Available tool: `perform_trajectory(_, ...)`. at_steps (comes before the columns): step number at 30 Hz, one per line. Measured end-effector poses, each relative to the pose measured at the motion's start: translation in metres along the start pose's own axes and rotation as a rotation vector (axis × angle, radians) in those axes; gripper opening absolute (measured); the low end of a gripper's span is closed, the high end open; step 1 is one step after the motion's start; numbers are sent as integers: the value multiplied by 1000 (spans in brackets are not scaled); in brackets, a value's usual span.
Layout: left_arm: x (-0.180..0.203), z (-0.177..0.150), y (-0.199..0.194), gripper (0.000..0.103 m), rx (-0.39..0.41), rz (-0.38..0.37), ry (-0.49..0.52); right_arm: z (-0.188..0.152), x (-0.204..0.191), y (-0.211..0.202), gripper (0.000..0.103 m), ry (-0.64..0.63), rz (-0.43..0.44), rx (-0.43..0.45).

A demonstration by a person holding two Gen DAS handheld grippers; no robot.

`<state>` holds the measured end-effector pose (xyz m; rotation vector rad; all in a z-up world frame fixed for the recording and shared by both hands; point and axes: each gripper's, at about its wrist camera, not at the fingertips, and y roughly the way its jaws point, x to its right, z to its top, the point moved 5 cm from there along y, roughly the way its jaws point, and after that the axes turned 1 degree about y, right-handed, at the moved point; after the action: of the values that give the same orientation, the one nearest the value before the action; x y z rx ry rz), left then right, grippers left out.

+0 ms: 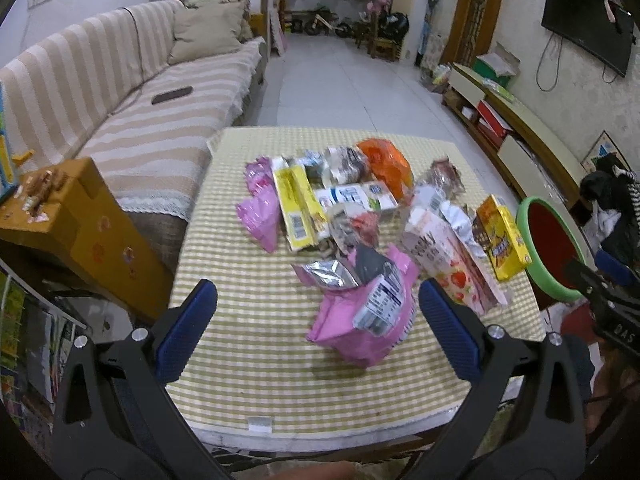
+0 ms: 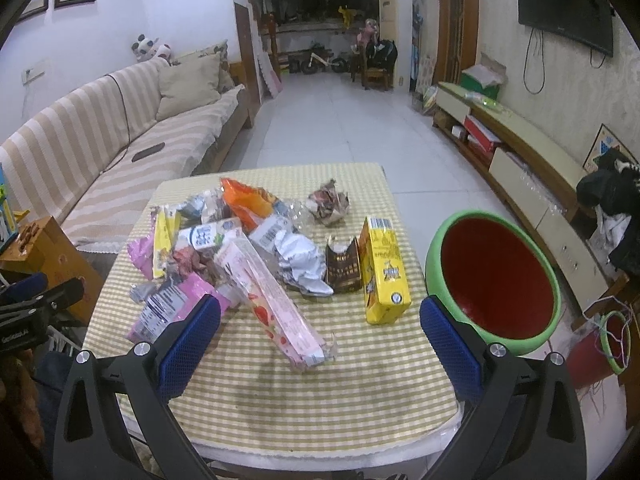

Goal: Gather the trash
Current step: 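Grasp the pink snack bag with the left tool while the right tool grasps the pink Pocky box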

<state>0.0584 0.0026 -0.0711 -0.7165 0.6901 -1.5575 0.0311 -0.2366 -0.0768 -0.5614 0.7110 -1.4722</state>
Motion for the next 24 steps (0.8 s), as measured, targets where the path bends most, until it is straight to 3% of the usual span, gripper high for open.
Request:
perform_trajectory(13, 18, -25, 46, 99, -120, -47, 65, -21, -15, 53, 96, -103, 89, -125)
perform_trajectory(20, 20, -29, 78, 99, -184, -110, 23, -24, -21, 89, 96, -174, 63, -174)
perform_trajectory(24, 23, -33, 94, 99, -212, -91, 59, -27, -22, 107, 96, -212, 76, -201)
